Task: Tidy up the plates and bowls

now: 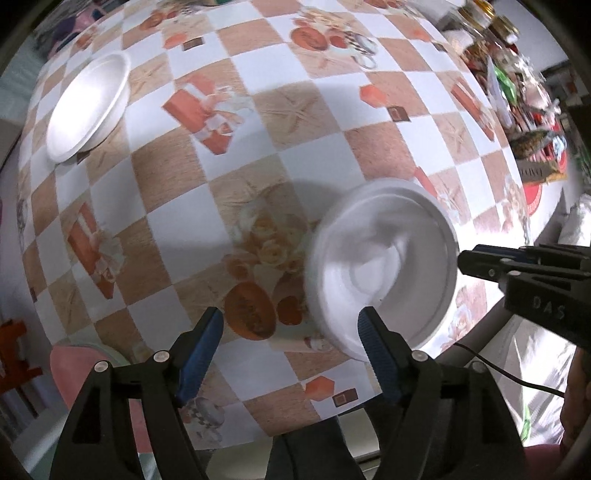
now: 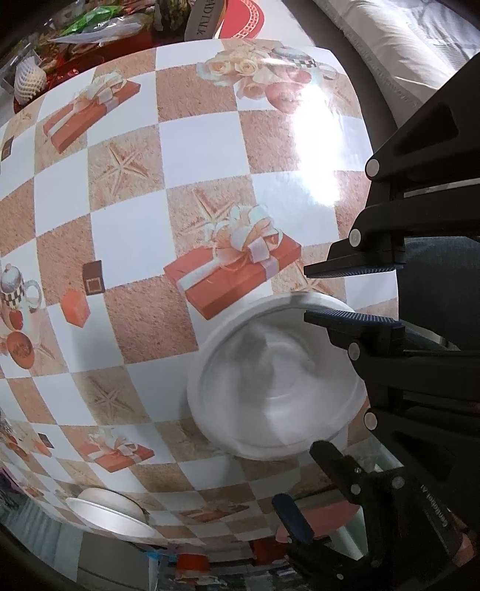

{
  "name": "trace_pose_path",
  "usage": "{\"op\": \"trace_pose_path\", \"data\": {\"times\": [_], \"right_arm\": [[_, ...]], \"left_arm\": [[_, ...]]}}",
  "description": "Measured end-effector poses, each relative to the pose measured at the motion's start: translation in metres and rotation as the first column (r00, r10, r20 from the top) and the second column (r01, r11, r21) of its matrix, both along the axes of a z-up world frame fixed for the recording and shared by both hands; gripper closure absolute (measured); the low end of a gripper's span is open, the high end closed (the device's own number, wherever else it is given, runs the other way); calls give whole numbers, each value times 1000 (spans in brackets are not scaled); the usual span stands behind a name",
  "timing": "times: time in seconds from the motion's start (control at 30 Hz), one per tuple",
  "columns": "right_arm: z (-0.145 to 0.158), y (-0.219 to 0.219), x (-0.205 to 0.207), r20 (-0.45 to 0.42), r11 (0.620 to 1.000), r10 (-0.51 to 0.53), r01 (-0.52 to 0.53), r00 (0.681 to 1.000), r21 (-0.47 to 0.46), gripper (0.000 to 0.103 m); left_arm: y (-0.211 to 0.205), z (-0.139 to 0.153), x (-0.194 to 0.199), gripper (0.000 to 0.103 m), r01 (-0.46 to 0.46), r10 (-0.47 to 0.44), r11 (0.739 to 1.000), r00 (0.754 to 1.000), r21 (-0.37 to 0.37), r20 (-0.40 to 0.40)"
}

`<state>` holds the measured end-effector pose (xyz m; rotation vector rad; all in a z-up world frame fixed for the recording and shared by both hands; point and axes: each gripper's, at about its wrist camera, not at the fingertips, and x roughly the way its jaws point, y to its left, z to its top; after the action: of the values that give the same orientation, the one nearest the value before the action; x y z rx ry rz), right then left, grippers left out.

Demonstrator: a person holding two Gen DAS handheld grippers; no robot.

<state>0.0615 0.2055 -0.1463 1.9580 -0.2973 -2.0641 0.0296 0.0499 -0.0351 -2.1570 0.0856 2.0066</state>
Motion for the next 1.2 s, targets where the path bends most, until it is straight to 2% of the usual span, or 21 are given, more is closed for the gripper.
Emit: {"op": "trace_pose_path", "data": {"times": [0.03,0.07,0.1,0.13,0.17,0.4,0.43,0.47,0.6,0.87,1.0,1.2], "right_arm": [[2,0,0,-3,1000,0,0,1000,2,85],[5,-1,-1,-10,1000,1,-1,1000,5,79],[8,-1,-2,-17,1000,2,-2,1000,5,68],[13,-2,-2,-33,1000,3,-3,999,3,32],[18,-3,-3,-51,1000,0,0,999,3,13],[36,-18,-15,-81,1000,27,-28,996,-9,13],[38,-20,-18,-79,999,30,-31,996,-12,11],[38,-23,-19,-77,999,36,-37,996,-10,0],[44,-36,-26,-73,998,64,-64,995,-6,0],[65,-63,-40,-102,992,124,-123,987,10,0],[82,-76,-55,-133,990,137,-134,982,33,0],[108,-103,-85,-168,987,158,-156,973,22,0]], "left_arm": [[-6,4,1,24,-10,10,1000,1000,4,-2],[-11,7,0,24,-21,21,1000,1000,7,-5],[-16,9,0,24,-30,30,1000,1000,10,-10],[-21,11,-1,24,-39,40,999,999,13,-15],[-27,13,-2,24,-52,53,999,998,16,-19],[-58,22,-6,23,-146,147,989,989,38,-22],[-55,19,-7,23,-155,156,987,988,41,-20],[-55,16,-7,23,-168,169,985,985,47,-18],[-69,20,-13,23,-224,226,972,974,67,-32],[-117,49,-38,23,-338,348,936,931,97,-107],[-142,53,-57,23,-381,388,922,911,73,-137],[-181,56,-86,23,-458,459,888,870,48,-181]]}}
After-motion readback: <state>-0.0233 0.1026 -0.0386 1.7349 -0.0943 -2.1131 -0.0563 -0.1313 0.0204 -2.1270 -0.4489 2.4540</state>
